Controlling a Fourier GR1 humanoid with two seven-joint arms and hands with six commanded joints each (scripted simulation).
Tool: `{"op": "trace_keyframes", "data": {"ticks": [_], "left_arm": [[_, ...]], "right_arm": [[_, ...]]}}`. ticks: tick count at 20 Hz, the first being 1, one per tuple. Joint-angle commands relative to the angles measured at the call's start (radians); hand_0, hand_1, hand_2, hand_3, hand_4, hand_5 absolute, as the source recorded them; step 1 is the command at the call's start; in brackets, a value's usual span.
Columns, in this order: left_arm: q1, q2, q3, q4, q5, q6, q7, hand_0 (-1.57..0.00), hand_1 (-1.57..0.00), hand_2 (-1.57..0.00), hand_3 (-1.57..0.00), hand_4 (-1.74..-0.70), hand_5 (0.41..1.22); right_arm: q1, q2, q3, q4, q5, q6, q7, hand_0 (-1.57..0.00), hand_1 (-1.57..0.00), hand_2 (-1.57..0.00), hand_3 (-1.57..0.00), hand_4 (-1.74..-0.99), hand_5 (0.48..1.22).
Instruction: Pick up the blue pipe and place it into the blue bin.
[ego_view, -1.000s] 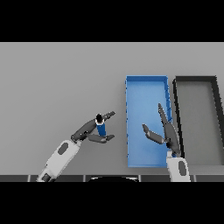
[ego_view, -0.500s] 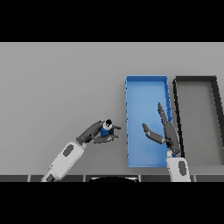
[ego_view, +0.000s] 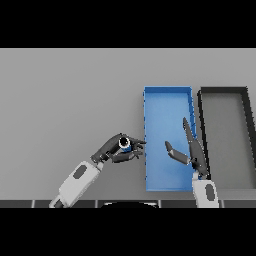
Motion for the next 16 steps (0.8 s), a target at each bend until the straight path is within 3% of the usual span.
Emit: {"op": "trace_keyframes", "data": {"ticks": [1, 7, 13, 15, 16], "left_arm": [[-0.011, -0.004, -0.003, -0.013, -0.004, 0.009, 0.033, -1.55, -1.55, -1.55, -1.48, -1.73, 1.213], [-0.027, 0.009, -0.021, -0.070, -0.019, 0.012, 0.112, -1.56, -1.57, -1.57, -1.50, -1.74, 1.219], [-0.034, 0.018, -0.011, -0.042, -0.024, -0.004, 0.118, -1.57, -1.57, -1.57, -1.49, -1.74, 1.219], [-0.031, 0.010, -0.016, -0.049, -0.034, 0.002, 0.117, -1.57, -1.57, -1.57, -1.50, -1.74, 1.220], [-0.031, 0.013, -0.015, -0.049, -0.036, 0.001, 0.130, -1.57, -1.57, -1.57, -1.50, -1.74, 1.220]], "right_arm": [[-0.004, 0.006, 0.001, -0.004, 0.000, -0.004, 0.008, 0.00, 0.00, 0.00, 0.00, -1.157, 0.600], [0.016, -0.005, -0.004, -0.025, 0.002, -0.007, -0.020, 0.00, 0.00, 0.00, 0.00, -1.128, 0.605], [0.128, 0.079, 0.019, -0.078, -0.004, -0.055, 0.026, 0.00, 0.00, 0.00, 0.00, -1.176, 0.605], [0.154, 0.069, 0.005, -0.113, -0.086, -0.001, -0.030, 0.00, 0.00, 0.00, 0.00, -1.196, 0.622], [0.132, 0.063, -0.008, -0.139, -0.174, 0.048, -0.020, 0.00, 0.00, 0.00, 0.00, -1.195, 0.608]]}}
